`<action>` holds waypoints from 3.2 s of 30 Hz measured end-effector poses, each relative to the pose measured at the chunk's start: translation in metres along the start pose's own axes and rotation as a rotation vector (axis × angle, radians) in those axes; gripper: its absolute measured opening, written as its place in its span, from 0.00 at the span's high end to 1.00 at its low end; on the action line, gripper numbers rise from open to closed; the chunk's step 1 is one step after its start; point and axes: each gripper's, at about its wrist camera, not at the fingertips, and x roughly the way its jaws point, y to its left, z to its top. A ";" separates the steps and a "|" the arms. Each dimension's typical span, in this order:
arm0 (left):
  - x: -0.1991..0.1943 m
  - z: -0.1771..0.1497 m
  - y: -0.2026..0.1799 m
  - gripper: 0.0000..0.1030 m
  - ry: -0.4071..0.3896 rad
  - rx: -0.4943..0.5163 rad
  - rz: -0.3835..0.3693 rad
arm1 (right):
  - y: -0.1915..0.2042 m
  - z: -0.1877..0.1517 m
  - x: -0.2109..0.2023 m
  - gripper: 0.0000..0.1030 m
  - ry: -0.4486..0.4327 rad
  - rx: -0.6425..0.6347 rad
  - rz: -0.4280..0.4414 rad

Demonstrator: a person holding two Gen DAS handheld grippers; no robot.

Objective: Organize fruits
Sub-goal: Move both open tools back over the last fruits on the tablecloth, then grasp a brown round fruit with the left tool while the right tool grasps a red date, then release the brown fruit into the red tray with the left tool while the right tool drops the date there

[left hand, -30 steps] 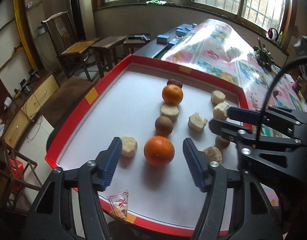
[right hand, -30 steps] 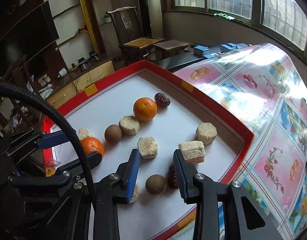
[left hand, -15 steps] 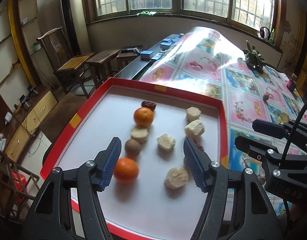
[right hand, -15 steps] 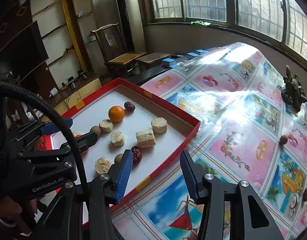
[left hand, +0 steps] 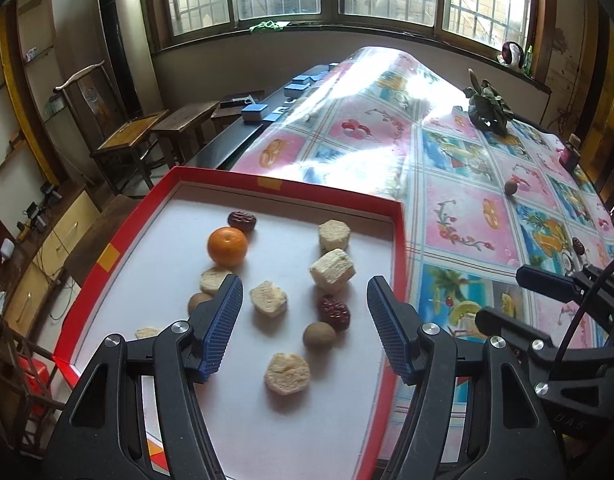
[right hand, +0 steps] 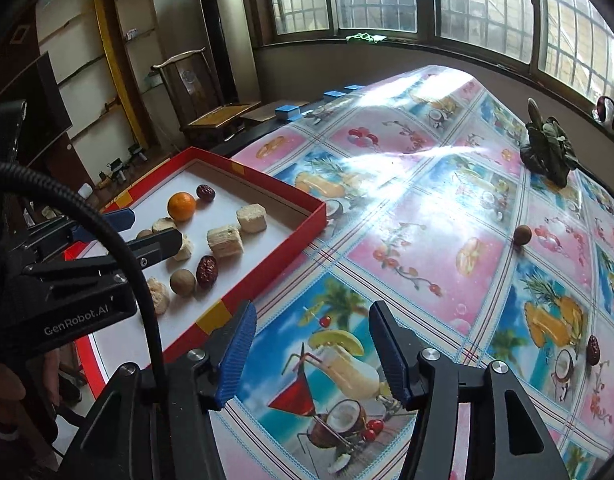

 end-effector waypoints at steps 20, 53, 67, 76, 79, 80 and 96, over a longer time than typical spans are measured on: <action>0.021 0.044 -0.116 0.37 0.075 0.156 -0.249 | -0.142 -0.044 -0.043 0.43 -0.007 0.261 -0.219; 0.139 0.122 -0.258 0.37 0.236 0.368 -0.412 | -0.257 -0.064 -0.030 0.84 0.064 0.370 -0.374; 0.156 0.113 -0.258 0.82 0.248 0.395 -0.417 | -0.257 -0.065 -0.032 0.84 0.054 0.373 -0.351; 0.107 0.103 -0.219 0.82 0.179 0.361 -0.403 | -0.230 -0.058 -0.045 0.84 0.017 0.349 -0.307; 0.083 0.091 -0.197 0.82 0.153 0.340 -0.376 | -0.213 -0.055 -0.048 0.84 -0.003 0.337 -0.264; 0.077 0.087 -0.190 0.82 0.148 0.329 -0.367 | -0.206 -0.053 -0.049 0.84 -0.009 0.331 -0.249; 0.008 0.022 -0.076 0.82 0.086 0.139 -0.206 | -0.083 -0.031 -0.023 0.84 -0.024 0.170 -0.020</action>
